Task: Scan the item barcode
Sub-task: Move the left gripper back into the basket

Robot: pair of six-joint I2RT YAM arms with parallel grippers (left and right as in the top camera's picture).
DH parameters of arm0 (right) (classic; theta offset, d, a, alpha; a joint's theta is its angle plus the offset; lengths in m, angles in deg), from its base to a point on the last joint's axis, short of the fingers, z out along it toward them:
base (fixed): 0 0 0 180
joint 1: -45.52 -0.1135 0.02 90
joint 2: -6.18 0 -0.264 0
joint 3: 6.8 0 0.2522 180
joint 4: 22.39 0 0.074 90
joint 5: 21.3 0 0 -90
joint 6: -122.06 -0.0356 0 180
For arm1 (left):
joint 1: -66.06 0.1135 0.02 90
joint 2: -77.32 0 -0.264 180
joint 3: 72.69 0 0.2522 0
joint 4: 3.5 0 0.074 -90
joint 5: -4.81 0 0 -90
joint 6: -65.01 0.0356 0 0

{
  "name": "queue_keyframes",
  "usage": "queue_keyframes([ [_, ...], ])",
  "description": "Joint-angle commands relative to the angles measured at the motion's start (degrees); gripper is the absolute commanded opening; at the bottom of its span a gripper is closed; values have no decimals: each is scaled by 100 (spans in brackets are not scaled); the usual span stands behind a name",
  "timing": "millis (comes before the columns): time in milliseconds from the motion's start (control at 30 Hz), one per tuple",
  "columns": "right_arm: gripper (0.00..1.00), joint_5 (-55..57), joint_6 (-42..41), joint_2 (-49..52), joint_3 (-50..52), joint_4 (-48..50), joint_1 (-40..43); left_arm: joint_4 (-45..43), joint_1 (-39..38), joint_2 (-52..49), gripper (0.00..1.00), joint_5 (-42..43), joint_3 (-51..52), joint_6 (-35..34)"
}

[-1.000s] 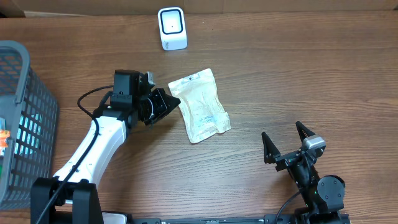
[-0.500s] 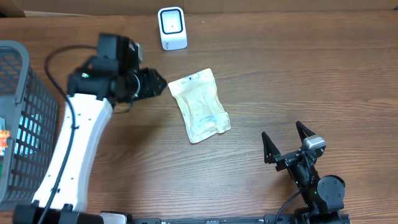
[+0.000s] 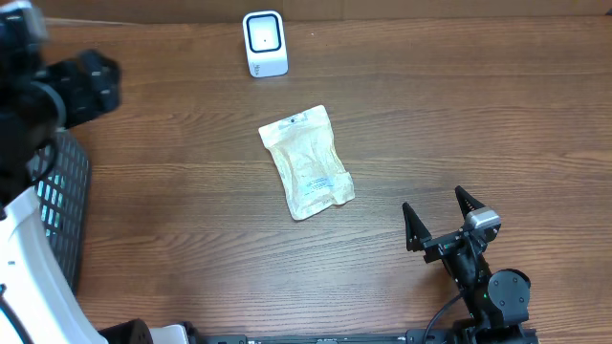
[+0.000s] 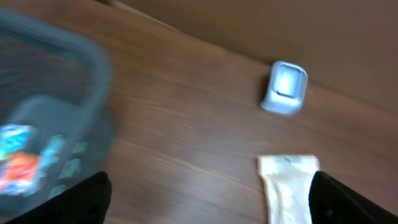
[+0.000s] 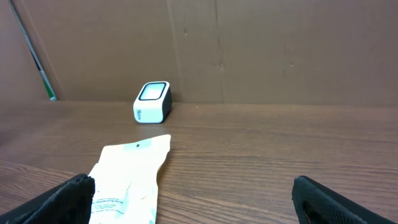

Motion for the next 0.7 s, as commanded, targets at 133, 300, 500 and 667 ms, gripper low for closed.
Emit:
queue_keyframes([
  [133,100,-4,-15,-39,59,26,17,59,1746,17,93,-101,-286,273],
  [300,100,-4,-13,-39,59,26,17,205,2802,-118,90,-42,-236,81],
  [500,100,-4,-13,-39,59,26,17,146,3195,-518,84,-35,525,44],
  [667,100,-4,-15,-39,59,26,17,-341,3268,-949,84,-17,1276,57],
])
